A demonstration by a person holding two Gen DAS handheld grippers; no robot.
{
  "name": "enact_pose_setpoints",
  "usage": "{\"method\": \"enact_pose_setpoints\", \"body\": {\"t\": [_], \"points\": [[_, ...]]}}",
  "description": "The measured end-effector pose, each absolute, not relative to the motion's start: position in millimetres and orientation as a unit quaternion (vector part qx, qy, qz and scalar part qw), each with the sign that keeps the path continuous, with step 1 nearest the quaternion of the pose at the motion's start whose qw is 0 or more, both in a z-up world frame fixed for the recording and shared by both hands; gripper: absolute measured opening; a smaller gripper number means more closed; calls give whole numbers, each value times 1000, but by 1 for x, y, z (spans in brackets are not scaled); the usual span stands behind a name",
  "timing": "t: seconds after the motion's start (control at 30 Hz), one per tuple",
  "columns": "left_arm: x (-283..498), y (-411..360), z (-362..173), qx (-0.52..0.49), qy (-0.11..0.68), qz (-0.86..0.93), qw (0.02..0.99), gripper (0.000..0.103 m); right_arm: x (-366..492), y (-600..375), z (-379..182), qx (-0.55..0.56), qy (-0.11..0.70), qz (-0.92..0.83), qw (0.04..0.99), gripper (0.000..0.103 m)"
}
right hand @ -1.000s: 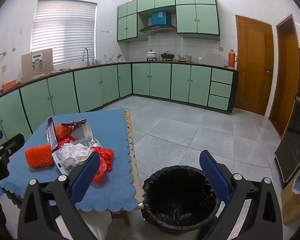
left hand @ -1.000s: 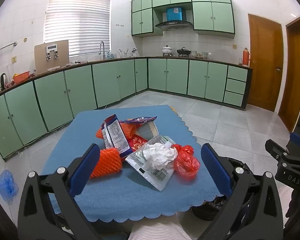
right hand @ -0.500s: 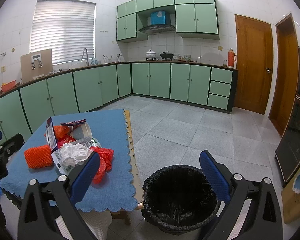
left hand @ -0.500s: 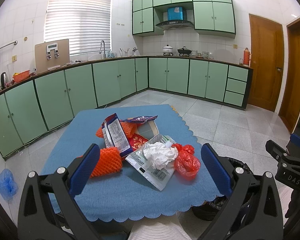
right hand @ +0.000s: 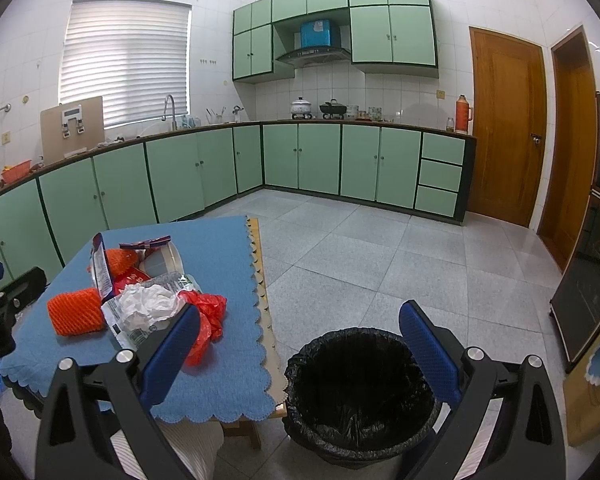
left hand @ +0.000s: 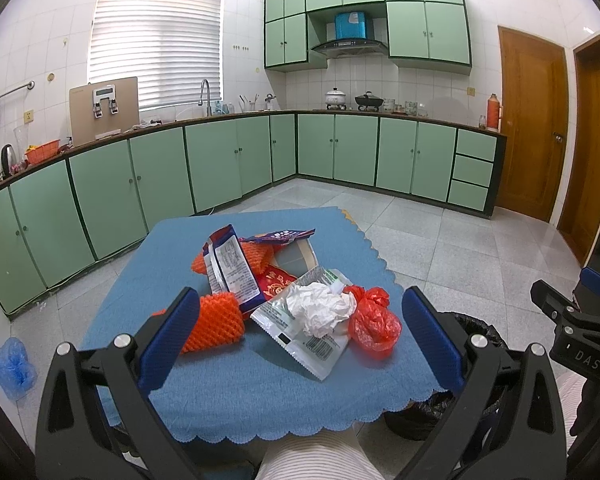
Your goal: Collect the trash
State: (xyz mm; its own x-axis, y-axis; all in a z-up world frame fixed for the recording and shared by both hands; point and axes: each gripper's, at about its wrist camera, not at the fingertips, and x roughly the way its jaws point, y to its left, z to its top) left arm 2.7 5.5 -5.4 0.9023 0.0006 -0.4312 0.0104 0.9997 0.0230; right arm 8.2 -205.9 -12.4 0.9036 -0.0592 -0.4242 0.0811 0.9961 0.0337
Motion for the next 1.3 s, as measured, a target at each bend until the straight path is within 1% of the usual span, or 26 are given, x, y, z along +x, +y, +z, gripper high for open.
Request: {"method": "enact_pose_setpoints", "body": {"t": [0.33, 1.3], "points": [[3, 5, -6, 12, 222, -2, 975, 98, 11, -207, -22, 26, 216, -38, 975, 97], [4, 5, -6, 13, 224, -2, 975, 98, 12, -207, -23, 27, 218, -38, 975, 97]]}}
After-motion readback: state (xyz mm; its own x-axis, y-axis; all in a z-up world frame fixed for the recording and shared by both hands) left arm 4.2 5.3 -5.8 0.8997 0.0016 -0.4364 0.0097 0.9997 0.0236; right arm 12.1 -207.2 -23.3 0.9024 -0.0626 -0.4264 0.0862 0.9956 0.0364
